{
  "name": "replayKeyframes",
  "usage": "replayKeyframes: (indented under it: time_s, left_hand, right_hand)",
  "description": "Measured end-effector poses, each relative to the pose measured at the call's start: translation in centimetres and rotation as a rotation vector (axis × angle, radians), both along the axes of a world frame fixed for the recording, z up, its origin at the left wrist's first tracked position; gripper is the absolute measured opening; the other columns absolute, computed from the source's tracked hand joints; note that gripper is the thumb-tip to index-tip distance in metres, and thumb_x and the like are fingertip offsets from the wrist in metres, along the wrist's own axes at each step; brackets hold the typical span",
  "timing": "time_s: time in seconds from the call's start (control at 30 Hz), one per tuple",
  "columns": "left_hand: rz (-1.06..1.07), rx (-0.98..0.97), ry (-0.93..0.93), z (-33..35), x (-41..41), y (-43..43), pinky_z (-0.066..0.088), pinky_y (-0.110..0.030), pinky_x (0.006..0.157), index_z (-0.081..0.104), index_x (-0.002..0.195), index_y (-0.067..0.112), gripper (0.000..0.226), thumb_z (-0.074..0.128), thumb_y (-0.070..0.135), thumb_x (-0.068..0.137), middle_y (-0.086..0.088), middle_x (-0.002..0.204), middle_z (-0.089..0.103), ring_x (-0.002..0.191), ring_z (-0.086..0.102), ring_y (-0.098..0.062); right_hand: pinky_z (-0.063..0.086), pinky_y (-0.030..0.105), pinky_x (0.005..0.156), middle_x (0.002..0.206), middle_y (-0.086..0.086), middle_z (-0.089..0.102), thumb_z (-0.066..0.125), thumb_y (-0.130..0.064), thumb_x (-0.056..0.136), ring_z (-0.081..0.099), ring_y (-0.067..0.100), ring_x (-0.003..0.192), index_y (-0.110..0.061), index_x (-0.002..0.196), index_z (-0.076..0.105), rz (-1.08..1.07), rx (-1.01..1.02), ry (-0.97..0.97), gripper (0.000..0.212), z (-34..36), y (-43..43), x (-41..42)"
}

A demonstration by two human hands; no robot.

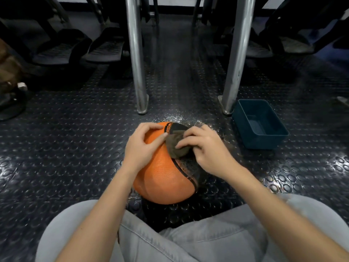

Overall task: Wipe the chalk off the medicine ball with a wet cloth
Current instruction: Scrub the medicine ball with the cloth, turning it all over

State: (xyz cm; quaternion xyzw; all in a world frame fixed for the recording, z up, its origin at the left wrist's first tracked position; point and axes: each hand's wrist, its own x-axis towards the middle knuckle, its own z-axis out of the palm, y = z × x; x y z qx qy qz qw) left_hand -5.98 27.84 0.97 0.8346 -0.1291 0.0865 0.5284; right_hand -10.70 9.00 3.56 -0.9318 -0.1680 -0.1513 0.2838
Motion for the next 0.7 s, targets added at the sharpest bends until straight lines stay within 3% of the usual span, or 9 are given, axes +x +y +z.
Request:
replayKeyframes:
  time_s: [0.07,0.13,0.23,0.3,0.4,0.5,0.6,0.7]
  left_hand:
    - [-0.04,0.0,0.004,-0.1,0.2,0.4,0.037,-0.008,0.089,0.064,0.095,0.035,0.026,0.065,0.05,0.073,0.019,0.107,0.061,0.104,0.053,0.008]
    - [-0.075,0.005,0.0,-0.1,0.2,0.3,0.035,-0.004,0.088,0.065,0.097,0.035,0.036,0.062,0.057,0.069,0.021,0.109,0.06,0.106,0.052,0.008]
    - [-0.091,0.039,-0.014,0.0,0.2,-0.4,0.032,0.0,0.086,0.065,0.098,0.035,0.039,0.057,0.061,0.069,0.023,0.109,0.06,0.106,0.051,0.01]
    - [-0.097,0.024,-0.029,-0.1,0.2,-0.3,0.033,-0.002,0.087,0.065,0.098,0.032,0.039,0.057,0.058,0.07,0.021,0.108,0.061,0.105,0.052,0.009]
    - [-0.148,-0.038,-0.035,-0.4,0.1,0.6,0.036,-0.009,0.092,0.067,0.098,0.026,0.037,0.061,0.052,0.072,0.016,0.109,0.062,0.107,0.055,0.003]
    - [-0.203,-0.054,-0.031,-0.4,-0.1,0.8,0.036,-0.009,0.095,0.068,0.1,0.022,0.038,0.065,0.047,0.071,0.013,0.111,0.063,0.11,0.055,0.002]
    - [-0.208,-0.004,-0.055,-0.1,-0.4,-0.4,0.034,-0.006,0.093,0.067,0.098,0.031,0.032,0.063,0.05,0.072,0.019,0.111,0.062,0.11,0.053,0.006]
    - [-0.173,0.02,-0.1,-0.2,-0.6,-1.2,0.034,-0.004,0.091,0.063,0.095,0.042,0.022,0.058,0.05,0.076,0.025,0.108,0.06,0.107,0.053,0.01]
  right_hand:
    - [0.04,0.042,0.078,0.1,-0.002,0.065,0.041,0.01,0.072,0.05,0.025,0.087,-0.022,0.091,0.074,-0.035,-0.027,-0.022,0.05,-0.6,-0.6,1.2]
    - [0.043,0.046,0.089,0.102,-0.003,0.063,0.041,0.016,0.075,0.053,0.025,0.096,-0.022,0.095,0.073,-0.165,0.064,0.096,0.053,-1.6,-2.6,3.4]
    - [0.042,0.04,0.096,0.101,0.001,0.063,0.039,0.019,0.075,0.055,0.022,0.102,-0.018,0.094,0.074,-0.259,0.203,0.169,0.054,-1.7,-3.2,3.9]
    - [0.041,0.042,0.091,0.099,0.001,0.063,0.039,0.016,0.073,0.05,0.02,0.093,-0.017,0.091,0.075,-0.214,0.161,0.077,0.052,-1.3,-1.2,2.0]
    - [0.039,0.04,0.079,0.095,0.0,0.063,0.041,0.01,0.067,0.048,0.023,0.084,-0.019,0.085,0.076,0.023,0.078,-0.069,0.049,-0.8,0.3,-0.8]
    - [0.042,0.039,0.087,0.094,-0.001,0.063,0.039,0.013,0.068,0.053,0.021,0.088,-0.017,0.088,0.075,-0.052,0.15,0.051,0.051,-1.2,-1.6,1.6]
    - [0.046,0.034,0.092,0.095,-0.001,0.06,0.038,0.019,0.074,0.059,0.021,0.099,-0.018,0.093,0.072,-0.236,0.243,0.219,0.054,-1.2,-3.2,3.8]
    - [0.043,0.029,0.094,0.1,-0.002,0.062,0.042,0.015,0.076,0.058,0.018,0.102,-0.019,0.098,0.073,-0.186,0.179,0.18,0.051,-0.1,-2.3,2.0]
